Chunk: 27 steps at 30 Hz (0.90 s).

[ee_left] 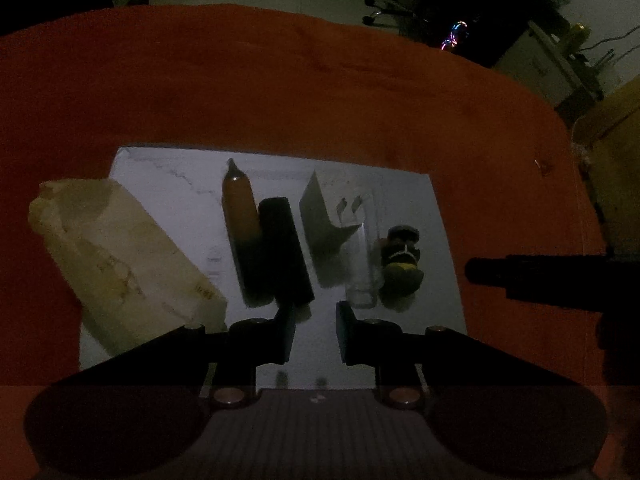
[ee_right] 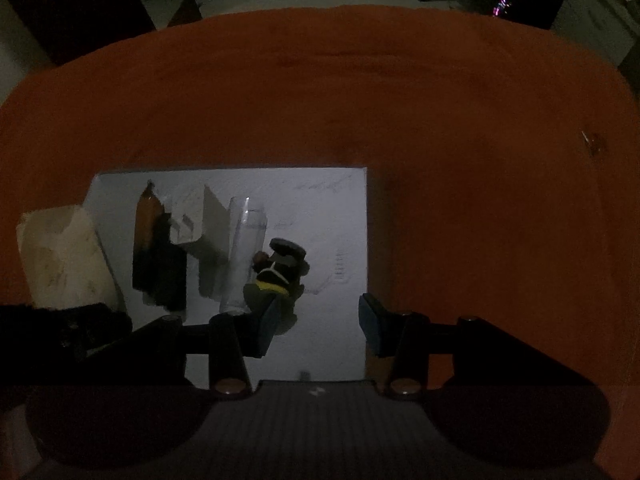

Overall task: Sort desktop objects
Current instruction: 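Move right tool to black-yellow figurine while left tool nears black marker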

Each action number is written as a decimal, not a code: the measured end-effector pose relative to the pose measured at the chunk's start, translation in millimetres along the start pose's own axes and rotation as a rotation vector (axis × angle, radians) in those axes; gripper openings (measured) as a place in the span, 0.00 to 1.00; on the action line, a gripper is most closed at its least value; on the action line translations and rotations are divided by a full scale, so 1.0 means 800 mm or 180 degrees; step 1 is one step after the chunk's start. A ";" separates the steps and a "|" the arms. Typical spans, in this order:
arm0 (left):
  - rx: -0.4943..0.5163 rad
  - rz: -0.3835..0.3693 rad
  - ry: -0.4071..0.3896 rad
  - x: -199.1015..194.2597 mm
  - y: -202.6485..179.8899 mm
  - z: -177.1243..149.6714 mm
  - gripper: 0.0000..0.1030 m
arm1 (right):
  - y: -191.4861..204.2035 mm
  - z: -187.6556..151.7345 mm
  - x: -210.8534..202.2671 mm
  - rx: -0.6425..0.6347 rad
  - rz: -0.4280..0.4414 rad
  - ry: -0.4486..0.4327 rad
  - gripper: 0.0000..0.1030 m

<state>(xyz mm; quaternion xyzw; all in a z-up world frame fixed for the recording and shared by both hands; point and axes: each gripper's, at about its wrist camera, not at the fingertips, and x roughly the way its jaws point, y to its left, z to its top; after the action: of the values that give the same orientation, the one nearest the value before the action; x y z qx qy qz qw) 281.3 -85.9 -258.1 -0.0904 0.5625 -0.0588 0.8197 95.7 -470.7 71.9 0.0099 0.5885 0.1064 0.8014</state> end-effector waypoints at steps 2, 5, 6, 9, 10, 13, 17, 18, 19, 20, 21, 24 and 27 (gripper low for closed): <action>-0.0021 0.0019 -0.0005 0.004 0.001 0.004 0.17 | -0.001 0.002 0.003 0.0036 0.0002 0.0012 0.47; -0.0091 0.0030 0.0002 0.010 0.006 0.009 0.17 | 0.002 0.004 0.011 0.0041 0.0008 0.0043 0.47; -0.0106 0.0040 0.0009 0.014 0.007 0.011 0.17 | 0.003 0.005 0.014 0.0045 0.0012 0.0056 0.47; -0.0162 0.0062 0.0042 0.024 0.013 0.015 0.17 | 0.007 0.009 0.026 0.0070 0.0040 0.0116 0.47; -0.0192 0.0055 0.0064 0.028 0.016 0.015 0.17 | 0.008 0.009 0.030 0.0080 0.0043 0.0132 0.47; -0.0271 0.0035 0.0118 0.037 0.024 0.014 0.17 | 0.011 0.011 0.041 0.0106 0.0060 0.0177 0.47; -0.0298 0.0034 0.0151 0.045 0.030 0.015 0.17 | 0.021 0.011 0.052 0.0024 0.0019 0.0179 0.47; -0.0291 0.0033 0.0158 0.046 0.031 0.015 0.17 | 0.022 0.011 0.054 -0.0002 0.0001 0.0180 0.47; -0.0291 0.0032 0.0165 0.048 0.031 0.016 0.17 | 0.022 0.011 0.057 0.0001 0.0000 0.0187 0.47; -0.0289 0.0035 0.0172 0.050 0.031 0.016 0.17 | 0.021 0.011 0.060 0.0023 0.0009 0.0190 0.47; -0.0274 0.0055 0.0172 0.051 0.029 0.016 0.17 | 0.020 0.012 0.061 0.0041 0.0015 0.0192 0.48; -0.0240 0.0083 0.0185 0.057 0.025 0.017 0.17 | 0.020 0.013 0.064 0.0055 0.0020 0.0198 0.50; -0.0219 0.0073 0.0202 0.062 0.020 0.019 0.17 | 0.022 0.014 0.063 0.0048 0.0014 0.0205 0.50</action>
<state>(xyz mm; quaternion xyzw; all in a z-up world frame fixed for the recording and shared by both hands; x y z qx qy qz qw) 313.2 -78.6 -301.9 -0.1103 0.5909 -0.0329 0.7985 117.9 -442.9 30.4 0.0138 0.6147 0.1040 0.7817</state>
